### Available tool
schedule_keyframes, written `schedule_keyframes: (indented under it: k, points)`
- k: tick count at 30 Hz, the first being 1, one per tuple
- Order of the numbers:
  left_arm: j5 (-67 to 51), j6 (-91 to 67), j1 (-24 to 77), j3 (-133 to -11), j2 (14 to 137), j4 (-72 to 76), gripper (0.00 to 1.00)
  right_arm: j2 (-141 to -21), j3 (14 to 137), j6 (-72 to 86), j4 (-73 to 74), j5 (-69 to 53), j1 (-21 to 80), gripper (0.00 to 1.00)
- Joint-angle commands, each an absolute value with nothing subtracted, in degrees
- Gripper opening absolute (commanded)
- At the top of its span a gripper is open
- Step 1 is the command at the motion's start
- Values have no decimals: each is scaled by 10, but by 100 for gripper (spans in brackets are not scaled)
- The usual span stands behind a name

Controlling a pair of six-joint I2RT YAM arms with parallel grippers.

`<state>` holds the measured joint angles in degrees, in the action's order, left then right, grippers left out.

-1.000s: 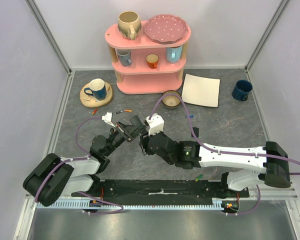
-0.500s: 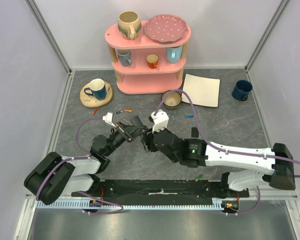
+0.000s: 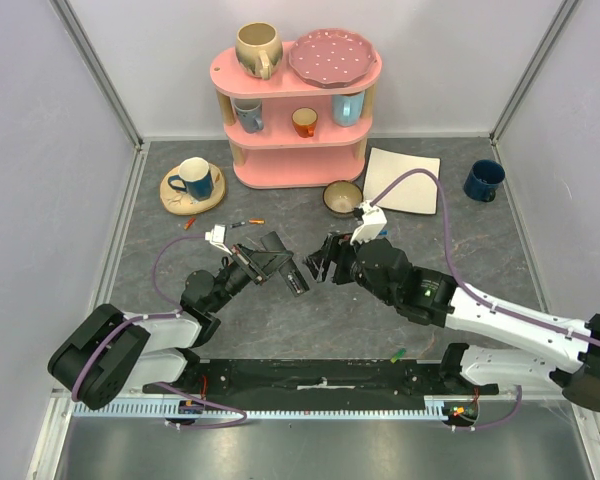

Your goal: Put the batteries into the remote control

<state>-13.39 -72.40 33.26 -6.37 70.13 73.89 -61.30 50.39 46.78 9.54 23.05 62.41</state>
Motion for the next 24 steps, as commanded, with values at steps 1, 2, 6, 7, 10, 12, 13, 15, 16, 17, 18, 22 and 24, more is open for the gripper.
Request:
schedule_keyframes:
  k: [1,2,6,7,10,12,13,15,16,17,18,22,24]
  points:
    - [-118,-729,334,-77,702,922,2,-606,469,542,17,112,599,81]
    - [-119,-730,334,-79,704,925,2,-606,459,550,8,99,593,83]
    - [-120,-732,334,-82,708,930,2,-615,439,580,-37,44,580,84]
    - [-120,-732,334,-82,709,932,2,-619,436,590,-50,26,577,85]
    - [-122,-733,334,-85,708,935,2,-629,421,605,-76,9,570,85]
    - [-122,-732,334,-87,708,938,2,-639,405,626,-105,-16,565,85]
    - [-122,-733,334,-88,708,938,2,-642,402,631,-114,-23,563,85]
    - [-122,-731,335,-91,706,939,2,-652,393,642,-126,-34,561,85]
    - [-122,-731,334,-91,706,940,2,-653,392,642,-126,-34,561,85]
    - [-122,-731,334,-91,705,940,2,-655,390,643,-126,-33,561,85]
    - [-122,-731,334,-91,704,939,2,-657,389,643,-126,-32,560,85]
    - [-125,-732,334,-92,701,939,2,-661,386,645,-129,-33,557,85]
    - [-125,-732,334,-92,702,940,2,-667,384,649,-137,-37,556,85]
